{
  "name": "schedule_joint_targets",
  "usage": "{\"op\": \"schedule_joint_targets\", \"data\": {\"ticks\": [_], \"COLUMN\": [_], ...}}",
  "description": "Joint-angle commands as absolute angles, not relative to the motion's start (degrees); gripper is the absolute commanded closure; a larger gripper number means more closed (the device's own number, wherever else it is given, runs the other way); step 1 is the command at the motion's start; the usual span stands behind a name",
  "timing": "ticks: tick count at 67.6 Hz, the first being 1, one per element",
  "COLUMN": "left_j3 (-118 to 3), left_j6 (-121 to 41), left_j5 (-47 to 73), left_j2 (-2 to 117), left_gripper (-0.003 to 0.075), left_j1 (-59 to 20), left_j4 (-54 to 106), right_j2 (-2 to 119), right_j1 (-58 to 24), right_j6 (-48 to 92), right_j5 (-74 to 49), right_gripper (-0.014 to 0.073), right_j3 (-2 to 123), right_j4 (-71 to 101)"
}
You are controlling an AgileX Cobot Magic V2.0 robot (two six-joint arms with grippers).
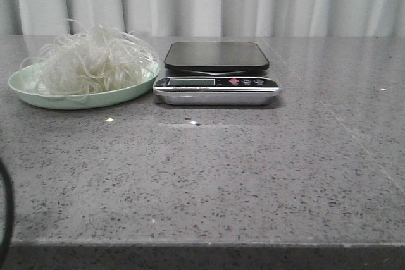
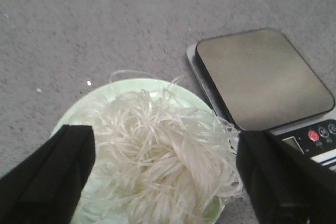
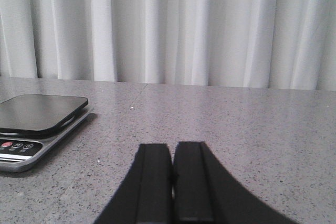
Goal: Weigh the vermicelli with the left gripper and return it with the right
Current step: 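Close the left gripper on the vermicelli and lift it off the plate, then carry the vermicelli with the left gripper onto the scale pan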
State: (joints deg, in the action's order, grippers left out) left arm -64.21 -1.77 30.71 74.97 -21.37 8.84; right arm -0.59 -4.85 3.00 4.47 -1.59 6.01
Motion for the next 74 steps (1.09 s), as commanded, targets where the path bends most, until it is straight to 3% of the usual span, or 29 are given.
{"op": "schedule_joint_targets", "data": {"ticks": [1,27,32,38,45,51,59,74], "left_j3": [-71.9,-85.3,-86.6,-88.4,-91.6,-96.1,-103.8,-113.9], "left_j6": [-1.1,-1.1,-1.1,-1.1,-1.1,-1.5,-1.5,-1.7], "left_j5": [34.6,53.0,54.7,55.5,56.5,58.5,60.0,56.9], "left_j2": [80.7,98.5,99.7,100.1,100.0,100.0,100.0,100.9], "left_gripper": [0.0109,0.0126,0.0167,0.0335,0.0618,0.0558,0.0596,0.0594], "left_j1": [-21.8,-21.8,-21.8,-21.8,-21.8,-22.0,-22.6,-27.3], "left_j4": [11.8,12.2,11.7,11.0,11.0,11.4,12.4,13.6], "right_j2": [-1.5,-1.5,-1.5,-1.5,-1.5,-1.5,-1.5,-1.5], "right_j1": [-4.5,-4.5,-4.5,-4.5,-4.5,-4.5,-4.5,-4.5], "right_j6": [3.5,3.5,3.5,3.5,3.5,3.5,3.5,3.5], "right_j5": [9.2,9.2,9.2,9.2,9.2,9.2,9.2,9.2], "right_gripper": [0.0436,0.0436,0.0436,0.0436,0.0436,0.0436,0.0436,0.0436], "right_j3": [-1.1,-1.1,-1.1,-1.1,-1.1,-1.1,-1.1,-1.1], "right_j4": [5.5,5.5,5.5,5.5,5.5,5.5,5.5,5.5]}}
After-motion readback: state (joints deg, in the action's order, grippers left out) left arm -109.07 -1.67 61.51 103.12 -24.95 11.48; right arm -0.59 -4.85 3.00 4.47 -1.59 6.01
